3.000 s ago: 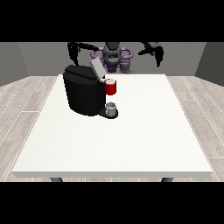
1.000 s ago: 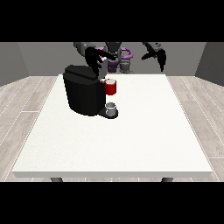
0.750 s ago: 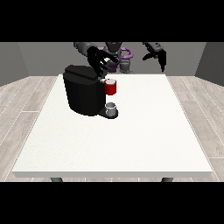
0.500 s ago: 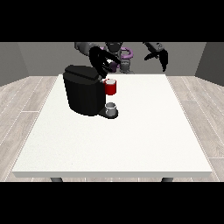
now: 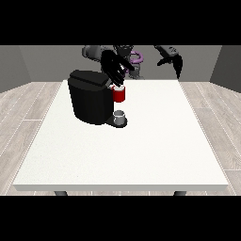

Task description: Insert the coffee pod into the coffee machine and close the lid

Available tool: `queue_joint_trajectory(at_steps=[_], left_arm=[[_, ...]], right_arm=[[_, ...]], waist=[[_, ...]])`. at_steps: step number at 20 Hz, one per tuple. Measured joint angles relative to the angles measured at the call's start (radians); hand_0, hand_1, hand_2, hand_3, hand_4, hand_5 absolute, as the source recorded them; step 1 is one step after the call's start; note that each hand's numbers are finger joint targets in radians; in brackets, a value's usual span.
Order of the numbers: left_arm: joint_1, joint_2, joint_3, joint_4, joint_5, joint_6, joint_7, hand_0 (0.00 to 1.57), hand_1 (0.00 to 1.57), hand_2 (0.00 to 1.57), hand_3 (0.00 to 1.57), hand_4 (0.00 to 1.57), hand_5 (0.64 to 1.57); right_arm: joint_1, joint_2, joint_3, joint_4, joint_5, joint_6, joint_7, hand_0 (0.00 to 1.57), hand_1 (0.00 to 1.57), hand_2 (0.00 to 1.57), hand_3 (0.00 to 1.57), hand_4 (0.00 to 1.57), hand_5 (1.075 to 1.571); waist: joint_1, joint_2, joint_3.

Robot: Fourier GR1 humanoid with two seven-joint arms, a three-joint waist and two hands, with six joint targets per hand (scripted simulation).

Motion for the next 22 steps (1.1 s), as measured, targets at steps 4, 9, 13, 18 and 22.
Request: queue_joint_trajectory(at_steps=[4,9,13,18,22], left_arm=[[-0.031,0.001,-0.011,0.000,0.007,-0.021,-0.003,0.00,0.00,0.00,0.00,0.25,1.571],[-0.082,0.003,-0.019,-0.003,0.013,-0.036,0.004,0.00,0.00,0.00,0.00,0.31,1.571],[-0.120,0.013,-0.012,-0.020,0.030,-0.051,0.033,0.00,0.00,0.00,0.00,0.30,1.571],[-0.111,0.009,-0.015,-0.040,0.032,-0.045,0.041,0.00,0.00,0.00,0.00,0.32,1.571],[-0.070,-0.003,-0.030,-0.052,0.018,-0.033,0.025,0.00,0.00,0.00,0.00,0.25,1.571]], right_arm=[[-0.027,-0.034,-0.028,-0.004,0.014,0.011,0.004,0.00,0.00,0.00,0.00,0.00,1.571],[-0.133,0.048,0.002,-0.030,-0.016,-0.002,-0.115,0.00,0.00,0.00,0.00,0.00,1.571],[-0.194,0.090,0.003,0.007,-0.034,-0.013,-0.192,0.00,0.00,0.00,0.00,0.05,1.571],[-0.241,0.120,0.001,0.076,-0.049,-0.008,-0.266,0.00,0.00,0.00,0.00,0.00,1.571],[-0.250,0.154,0.010,0.116,-0.059,-0.001,-0.322,0.00,0.00,0.00,0.00,0.00,1.571]], waist=[[0.058,0.036,0.0056],[0.147,0.083,-0.0252],[0.165,0.112,-0.0346],[0.152,0.118,-0.0386],[0.127,0.104,-0.0395]])
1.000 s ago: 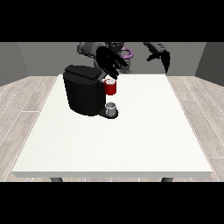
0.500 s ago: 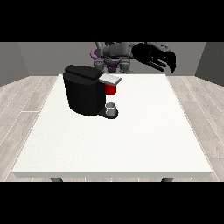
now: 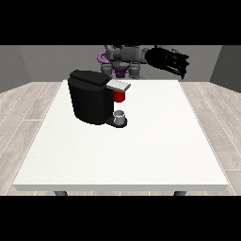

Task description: Insert the coffee pod into the coffee machine and close the lid

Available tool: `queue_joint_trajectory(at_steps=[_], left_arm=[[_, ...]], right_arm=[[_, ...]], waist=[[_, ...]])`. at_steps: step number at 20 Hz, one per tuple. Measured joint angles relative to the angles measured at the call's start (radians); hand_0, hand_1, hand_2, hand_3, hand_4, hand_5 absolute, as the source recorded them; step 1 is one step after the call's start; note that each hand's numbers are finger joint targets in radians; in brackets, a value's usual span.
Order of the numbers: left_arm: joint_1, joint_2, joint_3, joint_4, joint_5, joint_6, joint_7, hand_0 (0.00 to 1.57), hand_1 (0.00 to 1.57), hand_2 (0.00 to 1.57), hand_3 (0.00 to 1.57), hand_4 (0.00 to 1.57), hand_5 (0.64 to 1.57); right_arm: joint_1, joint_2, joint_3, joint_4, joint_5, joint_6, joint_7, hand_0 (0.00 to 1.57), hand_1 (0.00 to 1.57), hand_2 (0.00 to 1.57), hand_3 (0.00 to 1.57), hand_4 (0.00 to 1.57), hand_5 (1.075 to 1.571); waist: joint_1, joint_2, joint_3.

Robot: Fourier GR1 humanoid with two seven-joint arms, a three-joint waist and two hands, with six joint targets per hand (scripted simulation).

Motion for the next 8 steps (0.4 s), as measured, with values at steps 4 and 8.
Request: queue_joint_trajectory(at_steps=[4,8], left_arm=[[0.033,0.004,0.011,-0.010,0.015,-0.003,0.015,0.00,0.00,0.00,0.00,0.27,1.571],[0.091,0.018,0.044,0.015,0.028,0.002,0.010,0.00,0.00,0.00,0.00,0.27,1.571]], right_arm=[[0.038,0.068,0.032,0.008,-0.001,-0.008,-0.083,0.00,0.00,0.00,0.00,0.22,1.571],[0.111,0.161,0.090,-0.013,-0.007,-0.005,-0.146,0.00,0.00,0.00,0.00,0.26,1.571]], waist=[[-0.037,-0.045,-0.0003],[-0.107,-0.109,-0.0003]])
